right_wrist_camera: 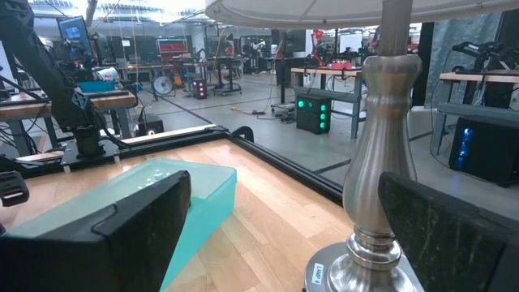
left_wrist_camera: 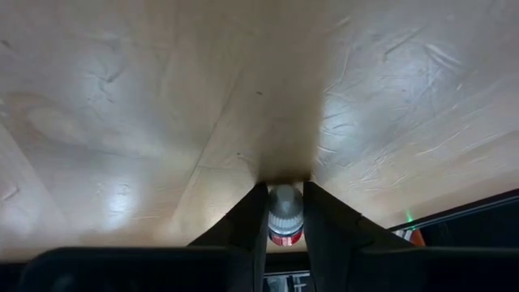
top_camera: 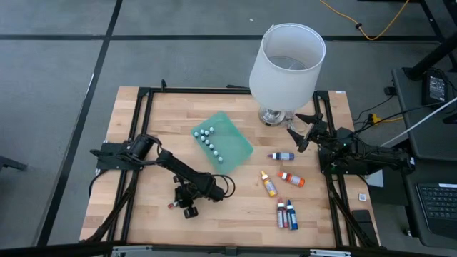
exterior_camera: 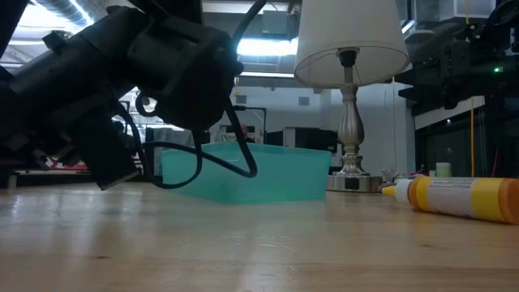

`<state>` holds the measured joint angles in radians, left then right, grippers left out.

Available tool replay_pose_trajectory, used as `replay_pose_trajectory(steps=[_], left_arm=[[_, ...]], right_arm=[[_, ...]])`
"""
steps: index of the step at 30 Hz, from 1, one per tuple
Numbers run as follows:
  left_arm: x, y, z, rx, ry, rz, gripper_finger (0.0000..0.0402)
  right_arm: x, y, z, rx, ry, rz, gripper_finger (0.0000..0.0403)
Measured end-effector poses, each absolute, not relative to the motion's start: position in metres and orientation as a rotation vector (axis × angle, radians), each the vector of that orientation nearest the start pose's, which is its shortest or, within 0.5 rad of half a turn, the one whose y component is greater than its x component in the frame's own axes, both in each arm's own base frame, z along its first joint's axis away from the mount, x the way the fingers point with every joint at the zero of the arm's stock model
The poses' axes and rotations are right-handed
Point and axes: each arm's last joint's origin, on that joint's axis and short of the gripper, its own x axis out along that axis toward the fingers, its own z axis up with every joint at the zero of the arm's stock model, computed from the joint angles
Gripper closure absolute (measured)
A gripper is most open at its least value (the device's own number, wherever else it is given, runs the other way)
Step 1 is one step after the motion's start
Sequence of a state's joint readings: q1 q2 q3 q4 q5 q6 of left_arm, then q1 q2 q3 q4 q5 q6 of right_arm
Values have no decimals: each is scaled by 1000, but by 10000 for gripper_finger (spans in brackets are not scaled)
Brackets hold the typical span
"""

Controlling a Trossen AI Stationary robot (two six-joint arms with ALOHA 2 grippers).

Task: Pick & Place food coloring
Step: Put the small red food coloring bottle into the green bin

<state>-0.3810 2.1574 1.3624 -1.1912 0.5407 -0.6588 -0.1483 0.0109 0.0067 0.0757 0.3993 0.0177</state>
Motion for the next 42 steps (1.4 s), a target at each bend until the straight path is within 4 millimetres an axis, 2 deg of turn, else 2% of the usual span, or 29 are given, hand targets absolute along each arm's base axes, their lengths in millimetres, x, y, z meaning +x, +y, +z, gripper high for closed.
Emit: replay_pose_trajectory(steps=[5,15,25,35,42], left_arm=[[315,-136,112,-519,2142,123,339],[316,-120,153,-574,2023,147,340],[304,-121,193,-607,1951,70,339],[293,-103,239,-508,1714,162,339],[314,-77,270,-377,1474,261,339]], right_arm=[[93,-25,172,26,-77,-547,6],[93,-25,172,26,-77,-547,6],[93,-25,172,26,-77,-547,6],[93,-25,172,26,-77,-547,6],[93,-25,172,26,-77,-547,6]])
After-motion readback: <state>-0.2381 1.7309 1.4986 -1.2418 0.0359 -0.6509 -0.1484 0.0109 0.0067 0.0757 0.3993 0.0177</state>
